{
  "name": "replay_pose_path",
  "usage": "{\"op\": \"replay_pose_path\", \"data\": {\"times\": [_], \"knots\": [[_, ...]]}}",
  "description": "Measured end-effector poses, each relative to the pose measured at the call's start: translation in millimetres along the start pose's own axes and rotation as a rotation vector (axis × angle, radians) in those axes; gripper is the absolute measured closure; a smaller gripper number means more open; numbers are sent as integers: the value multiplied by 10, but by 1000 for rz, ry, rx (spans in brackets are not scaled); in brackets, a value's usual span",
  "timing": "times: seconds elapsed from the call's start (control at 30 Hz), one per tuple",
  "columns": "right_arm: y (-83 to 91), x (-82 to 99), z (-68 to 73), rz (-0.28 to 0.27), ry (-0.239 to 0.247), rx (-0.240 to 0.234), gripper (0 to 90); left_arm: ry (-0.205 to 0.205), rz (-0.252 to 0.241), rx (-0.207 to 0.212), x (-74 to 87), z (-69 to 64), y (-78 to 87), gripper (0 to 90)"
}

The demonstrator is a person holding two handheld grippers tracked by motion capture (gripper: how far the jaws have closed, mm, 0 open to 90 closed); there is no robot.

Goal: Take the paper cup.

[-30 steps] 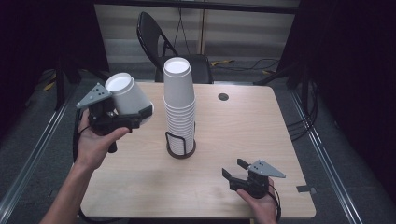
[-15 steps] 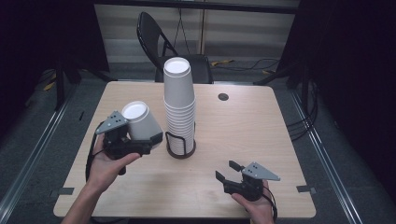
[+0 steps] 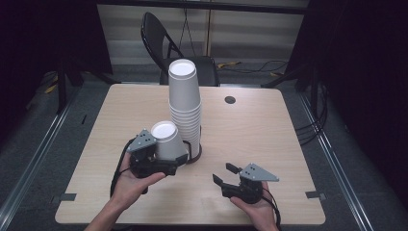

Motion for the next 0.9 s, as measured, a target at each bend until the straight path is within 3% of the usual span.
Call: {"op": "replay_pose_path", "data": {"times": [0.3,0.37,0.53,0.57,0.63,0.67,0.7,0.87,0.9], "knots": [[-93,-7,132,-23,-7,-33,348,7,8,0,174,-50,-65,125],[-96,-4,162,-17,-20,-46,337,55,14,25,252,-78,-101,126],[-97,-11,224,-23,-5,-60,333,101,20,38,377,-128,-148,127],[-101,-13,268,-29,-13,-81,386,115,17,49,398,-145,-154,128],[-106,-12,291,-29,-7,-86,407,135,20,51,425,-157,-165,128],[-112,-8,315,-27,7,-94,415,147,17,52,429,-161,-165,128],[-117,-4,366,-33,32,-106,422,187,17,61,446,-179,-171,128],[-133,-3,438,-41,65,-116,428,229,10,73,482,-204,-182,129],[-128,-8,467,-47,75,-118,450,277,7,87,493,-213,-188,129]]}}
Point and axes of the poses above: each handheld gripper's, and its own axes: y roughly backward along the jaws, x roughly out of its underside, z roughly to its left, the point moved 8 cm from there along -y, roughly forward along the jaws, and after that the axes turned 8 degrees about -z, right-handed, at the moved point
